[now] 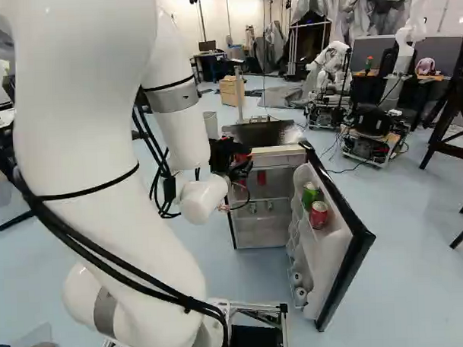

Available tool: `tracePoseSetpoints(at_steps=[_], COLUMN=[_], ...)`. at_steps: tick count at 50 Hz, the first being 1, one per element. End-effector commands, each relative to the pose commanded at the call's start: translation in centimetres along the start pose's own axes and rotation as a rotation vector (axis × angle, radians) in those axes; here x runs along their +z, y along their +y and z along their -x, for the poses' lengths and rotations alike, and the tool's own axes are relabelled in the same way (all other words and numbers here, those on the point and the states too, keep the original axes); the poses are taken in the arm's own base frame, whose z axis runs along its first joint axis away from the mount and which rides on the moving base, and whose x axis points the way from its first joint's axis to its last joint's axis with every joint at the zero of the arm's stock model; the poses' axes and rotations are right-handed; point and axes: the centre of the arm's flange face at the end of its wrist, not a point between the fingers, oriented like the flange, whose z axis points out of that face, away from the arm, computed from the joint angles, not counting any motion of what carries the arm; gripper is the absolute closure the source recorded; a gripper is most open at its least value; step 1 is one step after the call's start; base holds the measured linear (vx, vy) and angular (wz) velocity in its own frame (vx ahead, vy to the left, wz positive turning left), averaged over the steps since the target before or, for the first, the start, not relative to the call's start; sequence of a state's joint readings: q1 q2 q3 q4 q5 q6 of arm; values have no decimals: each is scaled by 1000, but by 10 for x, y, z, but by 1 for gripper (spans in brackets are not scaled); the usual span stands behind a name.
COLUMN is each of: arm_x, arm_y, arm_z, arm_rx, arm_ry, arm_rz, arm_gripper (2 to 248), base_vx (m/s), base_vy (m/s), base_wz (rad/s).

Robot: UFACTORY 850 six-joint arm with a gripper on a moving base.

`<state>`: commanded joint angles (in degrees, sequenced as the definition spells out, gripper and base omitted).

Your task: Grab a drink from the fridge

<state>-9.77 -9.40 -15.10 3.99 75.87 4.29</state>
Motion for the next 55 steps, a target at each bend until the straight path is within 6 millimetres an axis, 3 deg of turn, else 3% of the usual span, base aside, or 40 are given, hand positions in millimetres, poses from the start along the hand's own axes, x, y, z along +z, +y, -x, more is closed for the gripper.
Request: tracePoseSetpoints(at_steps=[55], arm_x=[29], arm_y=[-11], arm_z=[-42], arm_rx=[8], arm_ry=[16], arm_rz=[-16], arm_gripper=[154], base_vx=[0], base_vy=[0], base_wz=[0])
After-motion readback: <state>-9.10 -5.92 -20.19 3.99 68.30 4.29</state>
